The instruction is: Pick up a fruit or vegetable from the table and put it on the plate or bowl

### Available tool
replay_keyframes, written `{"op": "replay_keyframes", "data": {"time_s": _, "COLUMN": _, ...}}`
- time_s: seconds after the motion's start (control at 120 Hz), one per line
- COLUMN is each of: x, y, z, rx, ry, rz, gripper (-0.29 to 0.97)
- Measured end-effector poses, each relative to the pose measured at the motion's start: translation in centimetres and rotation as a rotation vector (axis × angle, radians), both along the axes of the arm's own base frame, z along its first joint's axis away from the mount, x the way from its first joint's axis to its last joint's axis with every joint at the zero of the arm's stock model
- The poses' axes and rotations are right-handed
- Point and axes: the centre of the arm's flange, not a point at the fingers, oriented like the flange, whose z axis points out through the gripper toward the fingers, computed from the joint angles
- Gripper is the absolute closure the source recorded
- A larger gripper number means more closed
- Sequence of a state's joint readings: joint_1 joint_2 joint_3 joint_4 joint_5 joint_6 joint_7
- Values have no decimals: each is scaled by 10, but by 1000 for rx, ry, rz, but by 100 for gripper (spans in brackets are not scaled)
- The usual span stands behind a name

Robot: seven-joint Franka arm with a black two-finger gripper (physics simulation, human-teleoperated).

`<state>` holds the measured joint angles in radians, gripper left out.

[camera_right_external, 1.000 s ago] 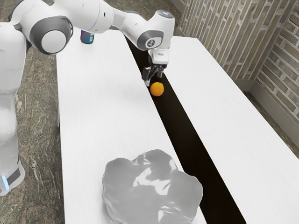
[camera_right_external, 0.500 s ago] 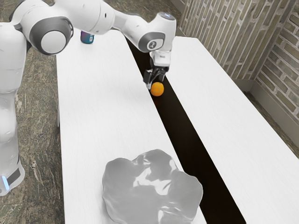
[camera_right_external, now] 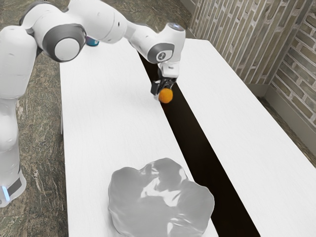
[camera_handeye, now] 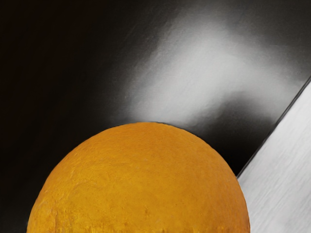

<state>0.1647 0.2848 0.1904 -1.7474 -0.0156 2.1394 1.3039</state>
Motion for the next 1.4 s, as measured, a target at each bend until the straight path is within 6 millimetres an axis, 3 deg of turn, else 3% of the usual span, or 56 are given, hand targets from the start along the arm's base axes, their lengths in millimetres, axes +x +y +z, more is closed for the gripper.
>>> {"op": "replay_keyframes", "data": {"time_s": 0.175, "x": 9, "y": 1, "z": 2, "rx": 8, "ry": -20, "rz": -10, "gripper": 32}}
{"op": "replay_keyframes", "data": {"time_s": 0.367, "x": 9, "y": 0, "z": 11, "rx": -12, "ry": -46, "rz": -1, "gripper": 42}}
{"op": "replay_keyframes", "data": {"time_s": 0.542, "x": 0, "y": -10, "z": 53, "rx": -22, "ry": -83, "rz": -8, "gripper": 42}}
{"op": "replay_keyframes", "data": {"time_s": 0.617, "x": -3, "y": -30, "z": 75, "rx": -30, "ry": -95, "rz": -37, "gripper": 42}}
{"op": "replay_keyframes", "data": {"time_s": 0.658, "x": -5, "y": -50, "z": 92, "rx": -34, "ry": -105, "rz": -68, "gripper": 43}}
{"op": "replay_keyframes", "data": {"time_s": 0.717, "x": -7, "y": -92, "z": 118, "rx": -25, "ry": -117, "rz": -137, "gripper": 42}}
{"op": "replay_keyframes", "data": {"time_s": 0.892, "x": -33, "y": -262, "z": 178, "rx": -8, "ry": -129, "rz": -382, "gripper": 42}}
{"op": "replay_keyframes", "data": {"time_s": 1.042, "x": -86, "y": -419, "z": 193, "rx": 2, "ry": -100, "rz": -598, "gripper": 42}}
{"op": "replay_keyframes", "data": {"time_s": 1.117, "x": -120, "y": -480, "z": 196, "rx": 9, "ry": -88, "rz": -681, "gripper": 42}}
{"op": "replay_keyframes", "data": {"time_s": 1.217, "x": -146, "y": -518, "z": 194, "rx": 14, "ry": -68, "rz": -715, "gripper": 42}}
{"op": "replay_keyframes", "data": {"time_s": 1.4, "x": -152, "y": -523, "z": 191, "rx": 16, "ry": -45, "rz": -658, "gripper": 42}}
